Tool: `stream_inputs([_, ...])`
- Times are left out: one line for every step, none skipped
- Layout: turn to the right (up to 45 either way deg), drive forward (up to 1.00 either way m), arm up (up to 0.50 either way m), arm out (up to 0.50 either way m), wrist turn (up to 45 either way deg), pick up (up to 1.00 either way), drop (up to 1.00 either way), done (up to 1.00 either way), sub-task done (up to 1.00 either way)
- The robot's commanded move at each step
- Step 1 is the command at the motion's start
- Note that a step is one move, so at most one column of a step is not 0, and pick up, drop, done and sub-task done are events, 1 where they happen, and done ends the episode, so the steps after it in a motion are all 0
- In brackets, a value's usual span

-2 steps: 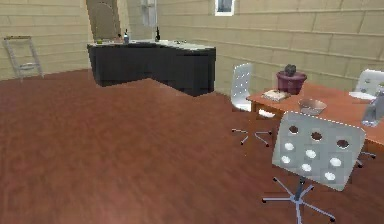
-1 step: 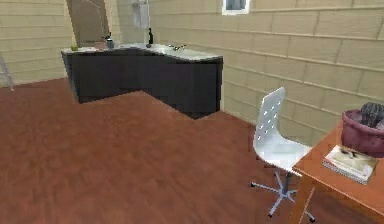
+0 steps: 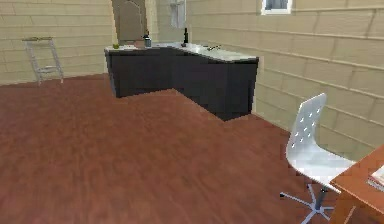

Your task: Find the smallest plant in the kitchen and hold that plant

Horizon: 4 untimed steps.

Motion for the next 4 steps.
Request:
stream_inputs([0.0, 0.25, 0.00, 0.00, 0.0, 0.00, 0.00, 0.00, 0.00])
stream_inputs([-24.0, 0.00, 0.00, 0.00, 0.0, 0.00, 0.00, 0.00, 0.00])
stream_inputs([45.0, 0.00, 0.00, 0.00, 0.0, 0.00, 0.00, 0.00, 0.00])
stream_inputs([30.0, 0.00, 0.00, 0.00, 0.0, 0.00, 0.00, 0.00, 0.00])
